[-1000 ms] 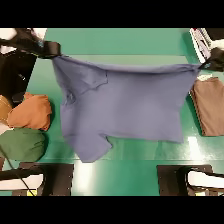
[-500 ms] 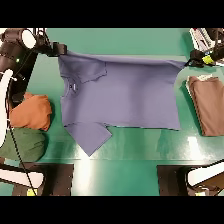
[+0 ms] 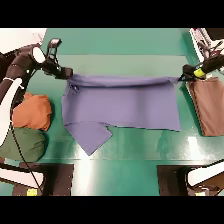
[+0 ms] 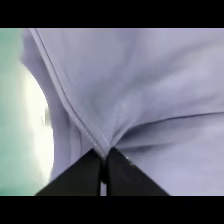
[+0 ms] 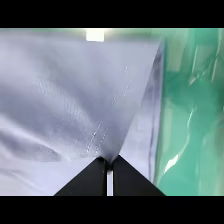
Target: Fold the shirts.
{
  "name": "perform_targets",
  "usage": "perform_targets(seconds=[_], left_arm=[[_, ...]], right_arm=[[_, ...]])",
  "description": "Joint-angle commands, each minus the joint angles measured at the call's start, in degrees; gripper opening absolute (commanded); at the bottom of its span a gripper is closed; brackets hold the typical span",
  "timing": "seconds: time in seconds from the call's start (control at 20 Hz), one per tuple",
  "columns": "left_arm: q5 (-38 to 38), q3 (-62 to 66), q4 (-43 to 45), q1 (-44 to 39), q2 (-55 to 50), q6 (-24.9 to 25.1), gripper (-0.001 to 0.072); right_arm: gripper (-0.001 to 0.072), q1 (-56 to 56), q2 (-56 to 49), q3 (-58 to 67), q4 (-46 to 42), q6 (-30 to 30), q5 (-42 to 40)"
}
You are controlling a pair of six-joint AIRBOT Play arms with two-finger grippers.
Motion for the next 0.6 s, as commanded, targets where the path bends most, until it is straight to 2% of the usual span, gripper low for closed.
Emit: perform_targets(seconds=[0.0, 0.05, 0.15, 0.25, 0.3, 0.45, 0.55], left_arm=[[0.22, -3.93, -1.38, 0.04, -0.04, 0.15, 0.0024], [0.28, -3.91, -1.38, 0.04, -0.02, -0.63, 0.0026], [-0.17, -3.8, -1.38, 0.04, 0.2, -1.42, 0.0039], [-2.78, -3.08, -0.7, 0.04, 0.98, -1.38, 0.0466], [-4.61, -2.93, 0.87, 0.07, 2.19, -1.38, 0.0498], [-11.23, -3.43, 6.71, 0.07, 6.62, -1.4, 0.05], [-15.17, -6.51, 6.82, 0.04, 10.6, -1.88, 0.05]], right_arm=[[0.0017, 1.03, 0.26, -5.51, 0.15, 0.0, -1.81], [0.0022, 1.33, 0.26, -6.03, 0.22, 0.0, -2.05], [0.0315, 1.46, 0.26, -5.73, 0.15, 0.0, -1.86], [0.0329, 1.22, 0.5, -3.93, 0.07, -0.11, 0.7], [0.0329, 0.76, 1.4, -3.78, 0.02, -1.11, 2.12], [0.0329, -1.62, 8.39, -9.81, -0.28, -2.38, 1.99], [0.0328, -3.3, 14.45, -16.15, -0.07, -2.45, 1.42]])
